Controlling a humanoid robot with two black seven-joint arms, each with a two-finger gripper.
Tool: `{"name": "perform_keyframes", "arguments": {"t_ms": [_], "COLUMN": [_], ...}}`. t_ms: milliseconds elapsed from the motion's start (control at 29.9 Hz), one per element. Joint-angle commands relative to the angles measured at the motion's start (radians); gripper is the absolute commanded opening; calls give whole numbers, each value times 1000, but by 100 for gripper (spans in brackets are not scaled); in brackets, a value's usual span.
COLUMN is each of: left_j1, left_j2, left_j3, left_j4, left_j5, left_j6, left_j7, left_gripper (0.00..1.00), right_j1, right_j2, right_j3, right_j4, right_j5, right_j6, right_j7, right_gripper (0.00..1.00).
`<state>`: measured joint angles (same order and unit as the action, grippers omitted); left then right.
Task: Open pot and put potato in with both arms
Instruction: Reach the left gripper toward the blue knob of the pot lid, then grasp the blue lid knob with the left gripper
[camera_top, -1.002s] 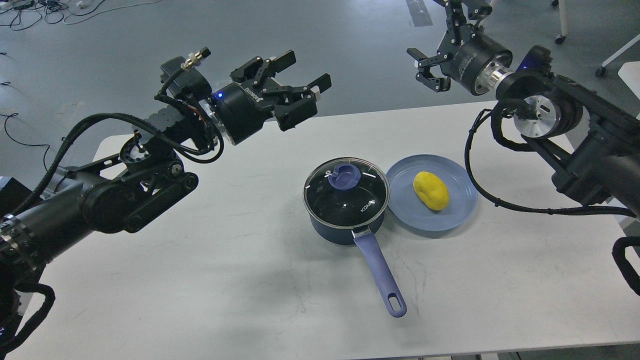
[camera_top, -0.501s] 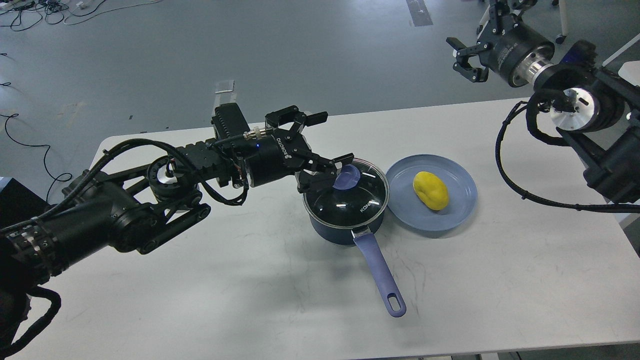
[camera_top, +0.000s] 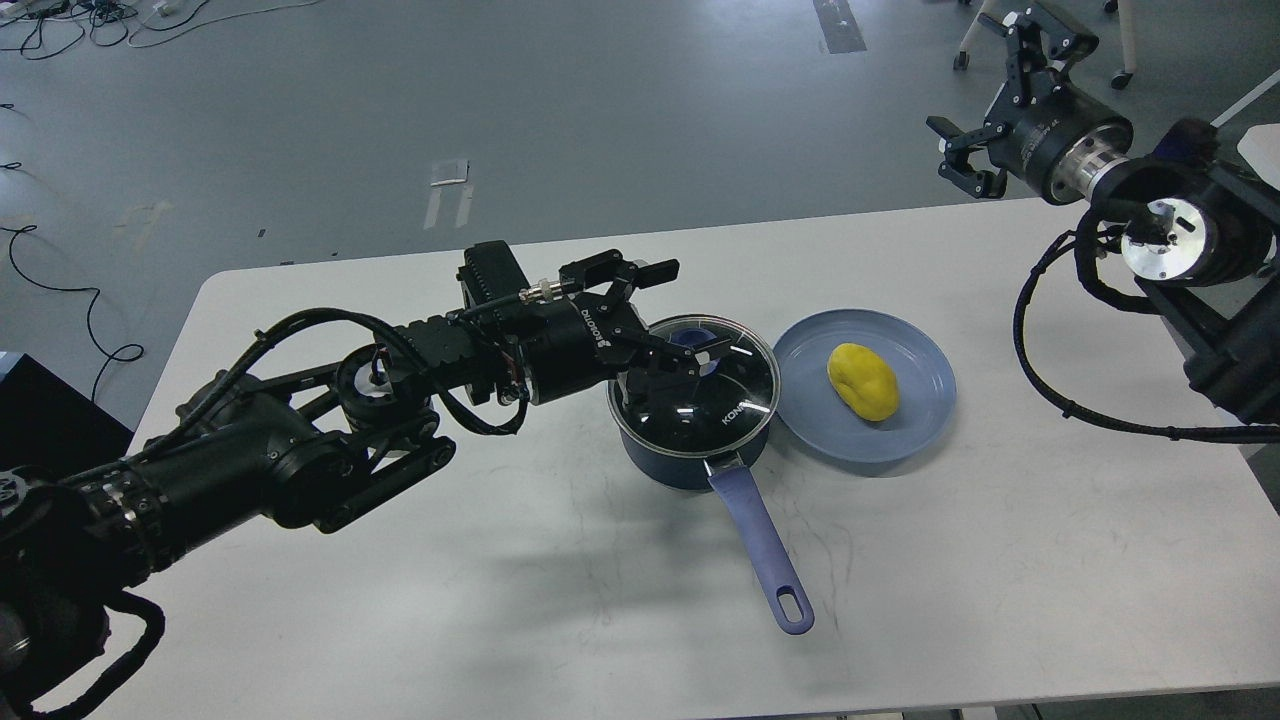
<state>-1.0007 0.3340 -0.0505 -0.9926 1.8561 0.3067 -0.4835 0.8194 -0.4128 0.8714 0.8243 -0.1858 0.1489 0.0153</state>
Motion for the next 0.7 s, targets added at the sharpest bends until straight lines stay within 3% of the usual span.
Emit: {"name": "perform_keyframes", "arguments": {"t_ms": [0, 334, 668], "left_j1": [25, 48, 65], "left_j2": [-15, -67, -70], "left_j3": [1, 1, 18], "left_j4": [15, 118, 124], "left_j5": [0, -1, -3], "left_j6": [0, 5, 15], "left_j7": [0, 5, 5], "left_gripper": [99, 99, 99], "right_j1": [-3, -9, -9], "right_j2": [-1, 0, -1], "right_j3": [0, 0, 1], "right_j4": [1, -1, -1], "right_j5": [0, 0, -1], "right_j6": [0, 0, 0], "right_j7": [0, 0, 0], "right_gripper": [100, 100, 100]}}
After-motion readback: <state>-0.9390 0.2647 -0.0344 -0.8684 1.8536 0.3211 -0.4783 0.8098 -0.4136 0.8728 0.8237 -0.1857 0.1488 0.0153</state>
